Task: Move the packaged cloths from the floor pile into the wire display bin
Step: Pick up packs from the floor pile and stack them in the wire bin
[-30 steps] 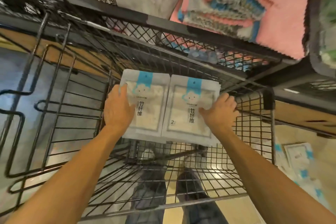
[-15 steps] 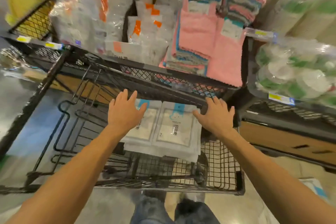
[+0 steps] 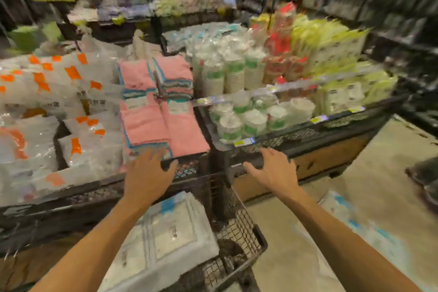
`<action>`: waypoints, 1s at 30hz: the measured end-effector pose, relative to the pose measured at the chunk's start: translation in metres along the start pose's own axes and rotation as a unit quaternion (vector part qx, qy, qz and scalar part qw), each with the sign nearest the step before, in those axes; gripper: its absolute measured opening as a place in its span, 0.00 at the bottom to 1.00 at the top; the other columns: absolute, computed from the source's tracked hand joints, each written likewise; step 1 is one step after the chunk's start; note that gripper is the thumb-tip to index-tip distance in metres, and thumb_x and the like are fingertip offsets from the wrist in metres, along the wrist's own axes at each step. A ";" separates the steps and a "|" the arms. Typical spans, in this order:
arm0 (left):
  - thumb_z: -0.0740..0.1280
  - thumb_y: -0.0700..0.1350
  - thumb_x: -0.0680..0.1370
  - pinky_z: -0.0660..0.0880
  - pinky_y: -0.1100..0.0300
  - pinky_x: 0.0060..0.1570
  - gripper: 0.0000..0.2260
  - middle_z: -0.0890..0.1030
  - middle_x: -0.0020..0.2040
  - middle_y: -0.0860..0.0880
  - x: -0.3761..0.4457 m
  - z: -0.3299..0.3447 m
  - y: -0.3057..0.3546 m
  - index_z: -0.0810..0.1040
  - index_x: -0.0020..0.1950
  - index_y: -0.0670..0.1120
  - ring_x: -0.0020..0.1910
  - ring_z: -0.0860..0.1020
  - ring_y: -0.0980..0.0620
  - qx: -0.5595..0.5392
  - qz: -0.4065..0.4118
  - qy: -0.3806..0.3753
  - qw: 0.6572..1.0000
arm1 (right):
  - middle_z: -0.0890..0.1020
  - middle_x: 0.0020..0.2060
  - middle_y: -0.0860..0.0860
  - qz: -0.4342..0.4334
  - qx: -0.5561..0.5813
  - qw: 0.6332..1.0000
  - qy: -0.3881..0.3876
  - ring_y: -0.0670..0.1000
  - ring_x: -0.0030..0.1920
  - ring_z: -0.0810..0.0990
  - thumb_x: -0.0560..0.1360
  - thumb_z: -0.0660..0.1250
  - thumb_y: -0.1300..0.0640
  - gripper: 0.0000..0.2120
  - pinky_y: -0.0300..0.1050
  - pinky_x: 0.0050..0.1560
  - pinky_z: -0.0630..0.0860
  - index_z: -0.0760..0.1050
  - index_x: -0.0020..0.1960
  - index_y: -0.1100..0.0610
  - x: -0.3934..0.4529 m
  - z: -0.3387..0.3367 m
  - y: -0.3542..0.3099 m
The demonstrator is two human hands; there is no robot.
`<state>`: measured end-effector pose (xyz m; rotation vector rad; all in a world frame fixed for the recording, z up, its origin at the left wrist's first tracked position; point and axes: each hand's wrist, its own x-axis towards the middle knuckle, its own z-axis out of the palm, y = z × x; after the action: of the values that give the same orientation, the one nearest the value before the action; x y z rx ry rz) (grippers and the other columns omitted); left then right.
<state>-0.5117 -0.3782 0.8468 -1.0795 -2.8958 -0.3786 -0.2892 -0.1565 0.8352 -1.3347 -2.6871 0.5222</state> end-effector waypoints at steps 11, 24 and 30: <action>0.55 0.68 0.81 0.66 0.43 0.74 0.32 0.66 0.79 0.47 -0.045 0.049 0.240 0.64 0.81 0.53 0.78 0.65 0.45 -0.045 0.330 -0.122 0.935 | 0.72 0.76 0.50 0.343 0.002 0.929 0.137 0.57 0.74 0.70 0.77 0.60 0.29 0.37 0.61 0.73 0.68 0.66 0.78 0.48 -0.214 -0.080 0.202; 0.56 0.65 0.82 0.65 0.47 0.75 0.31 0.66 0.80 0.45 -0.167 0.097 0.457 0.62 0.82 0.52 0.78 0.65 0.46 -0.007 0.498 -0.132 0.857 | 0.73 0.74 0.49 0.530 0.072 0.823 0.190 0.57 0.73 0.71 0.76 0.60 0.28 0.37 0.61 0.70 0.71 0.67 0.77 0.48 -0.392 -0.079 0.351; 0.59 0.63 0.82 0.66 0.50 0.72 0.29 0.70 0.77 0.47 -0.234 0.123 0.542 0.66 0.79 0.50 0.75 0.69 0.47 0.011 0.550 -0.144 0.822 | 0.76 0.71 0.47 0.566 0.079 0.798 0.191 0.56 0.69 0.75 0.73 0.59 0.26 0.36 0.61 0.67 0.72 0.71 0.72 0.47 -0.444 -0.078 0.414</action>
<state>0.0245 -0.1041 0.8186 -2.6454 -1.8759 -0.1061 0.3134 -0.2546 0.7946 -2.5282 -1.2471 0.4312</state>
